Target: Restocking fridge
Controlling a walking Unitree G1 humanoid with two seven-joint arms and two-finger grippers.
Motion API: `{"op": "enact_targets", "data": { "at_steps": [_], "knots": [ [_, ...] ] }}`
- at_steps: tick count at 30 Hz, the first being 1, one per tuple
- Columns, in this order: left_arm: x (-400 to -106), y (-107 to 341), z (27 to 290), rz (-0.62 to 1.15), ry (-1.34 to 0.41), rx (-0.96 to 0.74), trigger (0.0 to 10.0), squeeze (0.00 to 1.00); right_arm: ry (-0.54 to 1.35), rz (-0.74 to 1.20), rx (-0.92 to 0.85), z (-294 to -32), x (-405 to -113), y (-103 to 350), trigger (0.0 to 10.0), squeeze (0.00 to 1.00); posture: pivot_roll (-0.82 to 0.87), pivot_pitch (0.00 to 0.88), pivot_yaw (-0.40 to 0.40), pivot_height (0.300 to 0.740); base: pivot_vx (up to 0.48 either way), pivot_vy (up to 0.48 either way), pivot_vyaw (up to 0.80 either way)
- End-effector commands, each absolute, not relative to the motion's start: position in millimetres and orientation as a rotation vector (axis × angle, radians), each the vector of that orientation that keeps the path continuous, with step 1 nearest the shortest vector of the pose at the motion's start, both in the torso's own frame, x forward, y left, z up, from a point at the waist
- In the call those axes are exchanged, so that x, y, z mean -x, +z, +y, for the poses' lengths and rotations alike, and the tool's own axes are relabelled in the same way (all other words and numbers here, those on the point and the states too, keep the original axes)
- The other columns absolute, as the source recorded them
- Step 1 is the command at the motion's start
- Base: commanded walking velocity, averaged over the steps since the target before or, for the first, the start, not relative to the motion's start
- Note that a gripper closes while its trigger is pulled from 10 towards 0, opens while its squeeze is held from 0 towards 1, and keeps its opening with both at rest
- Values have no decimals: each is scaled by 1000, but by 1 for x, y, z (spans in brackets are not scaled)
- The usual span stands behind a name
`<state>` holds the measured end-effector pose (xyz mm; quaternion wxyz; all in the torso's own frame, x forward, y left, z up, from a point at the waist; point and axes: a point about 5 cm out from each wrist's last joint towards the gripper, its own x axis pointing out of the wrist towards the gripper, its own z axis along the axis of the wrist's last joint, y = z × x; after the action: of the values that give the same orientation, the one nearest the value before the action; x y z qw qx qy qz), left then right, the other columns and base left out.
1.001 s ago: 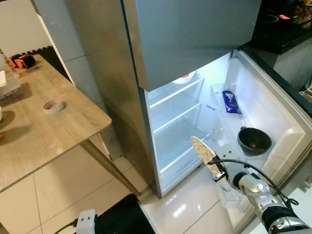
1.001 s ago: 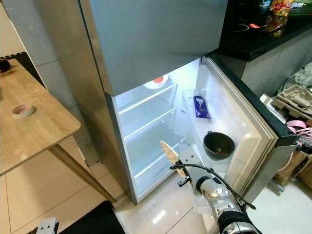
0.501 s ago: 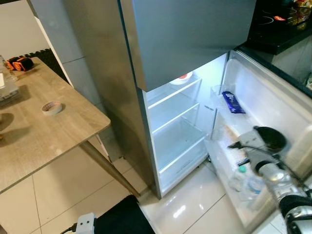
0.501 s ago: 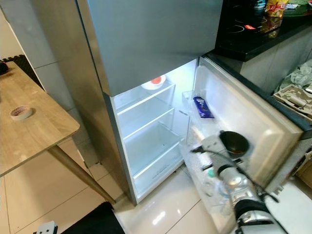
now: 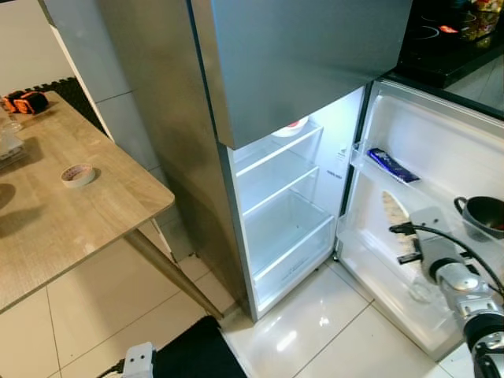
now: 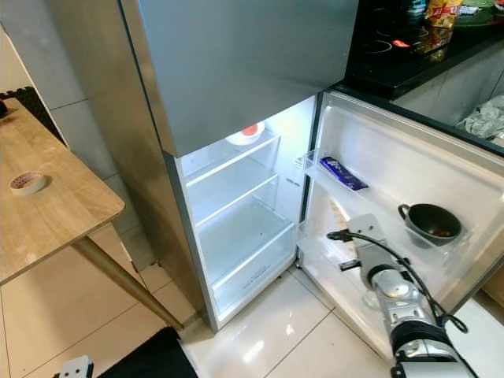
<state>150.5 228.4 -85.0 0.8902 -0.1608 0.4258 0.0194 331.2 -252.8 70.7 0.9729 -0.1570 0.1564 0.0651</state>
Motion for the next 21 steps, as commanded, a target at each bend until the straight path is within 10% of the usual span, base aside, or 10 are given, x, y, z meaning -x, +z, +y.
{"op": "enact_targets", "data": {
  "at_steps": [1,21],
  "knots": [
    [-148,-86,227,889,37,335,10000,0,215,292,264,-242,-329,67,10000,0,-133,28,35,740,0,0,0],
    [-151,-91,204,908,42,318,10000,0,140,923,162,-230,-187,-71,10000,0,-110,0,10,740,0,0,135]
  ]
}}
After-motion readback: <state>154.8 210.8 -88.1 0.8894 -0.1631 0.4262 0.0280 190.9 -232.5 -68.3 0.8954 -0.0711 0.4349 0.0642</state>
